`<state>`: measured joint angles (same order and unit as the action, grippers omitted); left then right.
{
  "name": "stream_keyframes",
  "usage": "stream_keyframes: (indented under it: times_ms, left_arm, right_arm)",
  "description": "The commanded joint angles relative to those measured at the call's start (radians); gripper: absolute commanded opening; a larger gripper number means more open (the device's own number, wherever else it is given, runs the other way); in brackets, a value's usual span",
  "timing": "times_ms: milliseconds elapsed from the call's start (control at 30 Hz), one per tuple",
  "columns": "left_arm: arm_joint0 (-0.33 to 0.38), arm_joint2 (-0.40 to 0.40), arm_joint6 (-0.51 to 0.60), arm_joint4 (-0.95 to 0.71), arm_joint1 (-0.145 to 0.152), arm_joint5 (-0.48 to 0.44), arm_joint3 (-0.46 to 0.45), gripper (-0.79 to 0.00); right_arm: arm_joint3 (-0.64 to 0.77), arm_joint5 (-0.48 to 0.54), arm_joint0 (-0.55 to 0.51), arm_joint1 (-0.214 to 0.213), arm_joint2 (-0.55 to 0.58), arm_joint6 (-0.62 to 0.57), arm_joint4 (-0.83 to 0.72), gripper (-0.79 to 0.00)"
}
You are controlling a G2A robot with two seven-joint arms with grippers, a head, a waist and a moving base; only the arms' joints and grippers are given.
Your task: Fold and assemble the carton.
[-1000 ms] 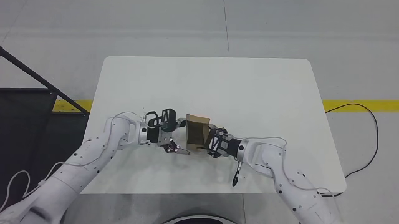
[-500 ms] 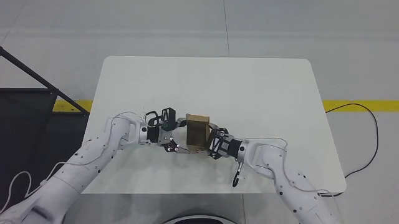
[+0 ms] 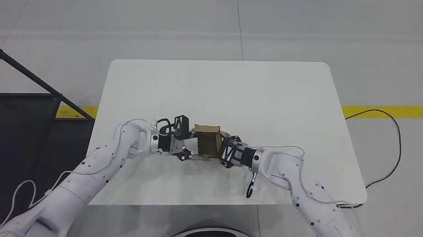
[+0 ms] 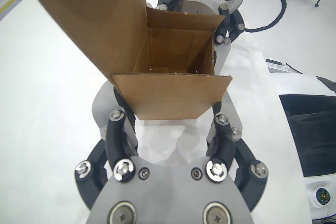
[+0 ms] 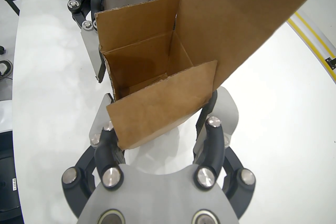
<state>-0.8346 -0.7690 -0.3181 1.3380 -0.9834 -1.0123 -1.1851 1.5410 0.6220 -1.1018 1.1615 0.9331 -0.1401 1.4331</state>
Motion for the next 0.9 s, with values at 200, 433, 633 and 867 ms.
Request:
stream_keyframes:
  times_ms: [200, 433, 633, 867]
  left_arm:
    - [0.007, 0.015, 0.002, -0.001, -0.001, 0.000, -0.001, -0.182]
    - [0.013, 0.026, -0.005, 0.006, 0.001, 0.000, -0.001, -0.160]
    - [0.019, 0.037, -0.013, 0.011, 0.004, 0.000, 0.000, -0.157]
    - [0.022, 0.038, -0.016, 0.004, 0.006, 0.000, 0.004, -0.188]
  right_arm:
    - [0.004, -0.004, -0.005, 0.001, 0.003, 0.001, 0.004, -0.179]
    - [0.002, -0.009, -0.003, 0.005, -0.001, -0.003, 0.000, -0.191]
    - [0.000, -0.011, -0.003, 0.006, -0.001, 0.001, 0.001, -0.145]
    - [0.006, 0.001, -0.011, 0.003, 0.013, -0.002, 0.002, 0.000]
